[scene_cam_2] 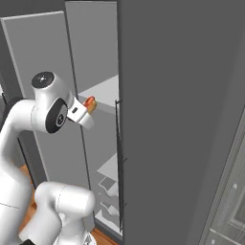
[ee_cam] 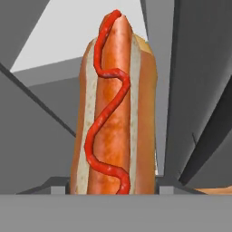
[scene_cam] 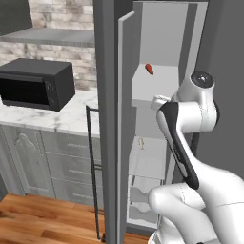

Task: Store the hot dog in the freezer for long-term storage. Close the freezer door after placing the cooked food.

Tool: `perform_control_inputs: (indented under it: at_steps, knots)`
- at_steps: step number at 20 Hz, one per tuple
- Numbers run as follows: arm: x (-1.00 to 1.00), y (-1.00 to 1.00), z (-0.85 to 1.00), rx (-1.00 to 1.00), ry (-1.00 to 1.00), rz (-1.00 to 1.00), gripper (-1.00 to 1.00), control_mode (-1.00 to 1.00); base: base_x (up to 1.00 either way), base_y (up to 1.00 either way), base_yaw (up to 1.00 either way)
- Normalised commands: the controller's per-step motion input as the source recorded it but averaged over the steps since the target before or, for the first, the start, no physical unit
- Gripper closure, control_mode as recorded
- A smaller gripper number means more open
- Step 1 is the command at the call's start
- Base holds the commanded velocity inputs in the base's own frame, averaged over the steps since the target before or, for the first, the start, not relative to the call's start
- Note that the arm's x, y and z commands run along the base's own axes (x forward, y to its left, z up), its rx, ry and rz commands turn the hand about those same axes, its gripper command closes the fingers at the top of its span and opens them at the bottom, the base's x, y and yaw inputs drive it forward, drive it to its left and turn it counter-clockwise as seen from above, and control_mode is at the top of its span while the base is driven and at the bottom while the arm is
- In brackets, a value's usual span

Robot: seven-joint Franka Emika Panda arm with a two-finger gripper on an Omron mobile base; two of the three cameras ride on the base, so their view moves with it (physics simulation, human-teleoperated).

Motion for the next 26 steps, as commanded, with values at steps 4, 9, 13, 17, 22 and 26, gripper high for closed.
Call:
perform_control_inputs:
  at_steps: [4,9,13,17,22,26]
  knots:
    - [0.49,0.0,0.01,0.04,0.01,-0.19,1.0,-1.0,0.0,0.0,0.0]
    - [0.19,0.0,0.0,0.07,0.0,-0.15,1.0,-1.0,0.0,0.0,0.0]
    - [0.14,-0.01,0.0,0.11,0.0,-0.05,1.0,-1.0,0.0,0.0,0.0]
    - [0.23,0.0,0.05,0.04,0.0,-0.04,1.0,-1.0,0.0,0.0,0.0]
    - [0.28,-0.01,0.05,0.03,0.0,-0.11,1.0,-1.0,0.0,0.0,0.0]
    - [0.25,-0.05,0.1,0.02,0.0,-0.01,1.0,-1.0,0.0,0.0,0.0]
